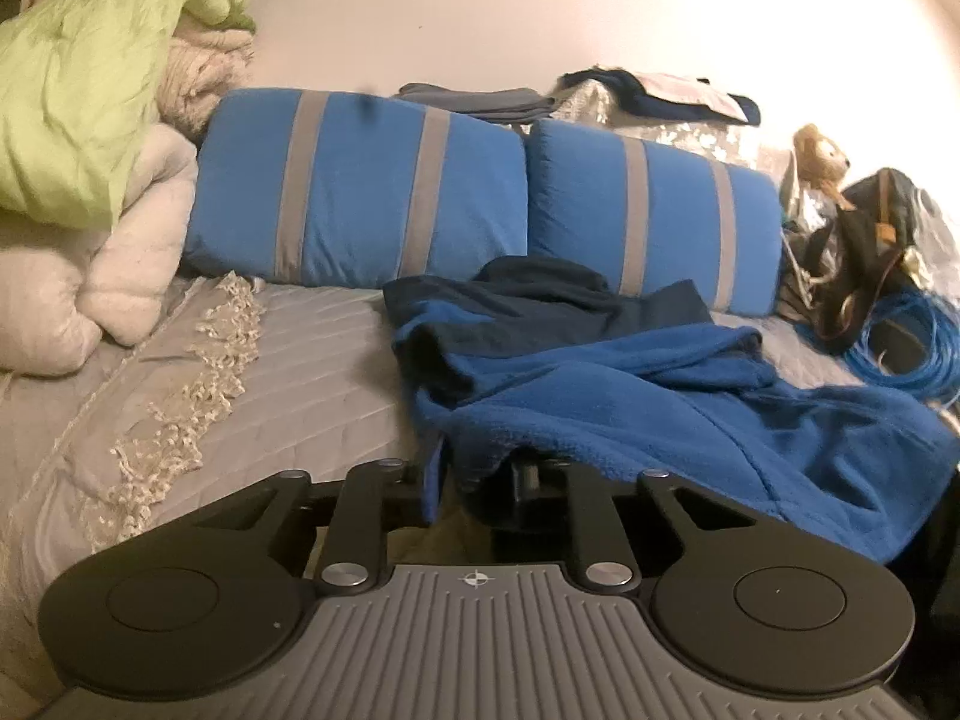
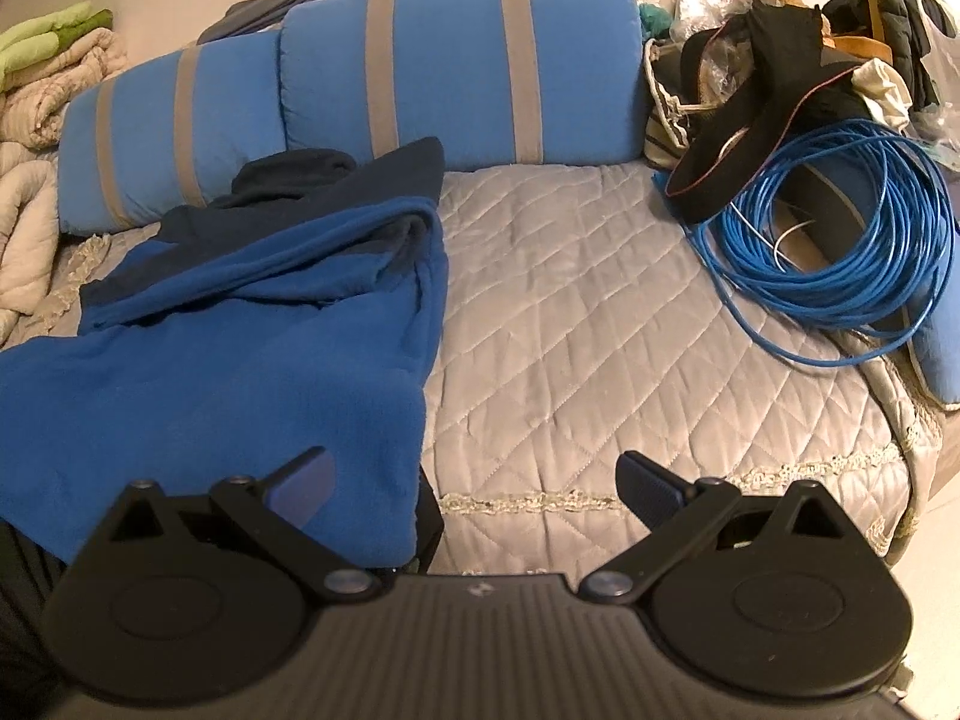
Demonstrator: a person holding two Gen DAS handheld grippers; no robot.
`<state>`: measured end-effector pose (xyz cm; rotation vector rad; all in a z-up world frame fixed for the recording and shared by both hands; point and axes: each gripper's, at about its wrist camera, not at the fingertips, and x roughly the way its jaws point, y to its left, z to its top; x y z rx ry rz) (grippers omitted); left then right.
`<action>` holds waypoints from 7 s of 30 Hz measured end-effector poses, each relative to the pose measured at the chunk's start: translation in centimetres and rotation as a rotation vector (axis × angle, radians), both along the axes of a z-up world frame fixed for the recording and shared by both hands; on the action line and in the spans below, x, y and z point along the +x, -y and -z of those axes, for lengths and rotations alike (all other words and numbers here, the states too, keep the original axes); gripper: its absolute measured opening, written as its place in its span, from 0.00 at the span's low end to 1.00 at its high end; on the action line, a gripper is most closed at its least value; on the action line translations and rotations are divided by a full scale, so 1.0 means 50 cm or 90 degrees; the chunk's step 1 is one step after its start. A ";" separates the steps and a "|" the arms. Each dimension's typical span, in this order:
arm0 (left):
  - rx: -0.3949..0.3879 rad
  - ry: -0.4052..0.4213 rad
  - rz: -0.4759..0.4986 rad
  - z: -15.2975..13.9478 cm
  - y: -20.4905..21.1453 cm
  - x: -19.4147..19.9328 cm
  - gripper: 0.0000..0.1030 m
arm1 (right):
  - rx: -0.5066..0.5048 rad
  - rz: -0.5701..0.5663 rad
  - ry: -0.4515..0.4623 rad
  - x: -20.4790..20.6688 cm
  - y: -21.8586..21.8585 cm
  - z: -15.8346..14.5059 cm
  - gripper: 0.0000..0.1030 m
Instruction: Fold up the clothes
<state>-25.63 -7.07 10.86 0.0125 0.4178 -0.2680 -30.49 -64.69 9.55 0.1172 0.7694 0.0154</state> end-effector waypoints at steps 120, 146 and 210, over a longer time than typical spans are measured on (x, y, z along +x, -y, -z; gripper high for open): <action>0.665 0.064 0.234 -0.088 0.081 0.043 0.17 | -0.728 -0.528 0.087 0.052 -0.175 -0.072 0.09; 0.719 -0.094 0.467 -0.167 0.077 0.178 0.17 | -0.600 -0.655 -0.049 0.208 -0.143 -0.171 0.05; 0.710 -0.241 0.430 0.022 0.151 0.618 0.17 | -0.565 -0.629 -0.144 0.668 -0.136 0.057 0.05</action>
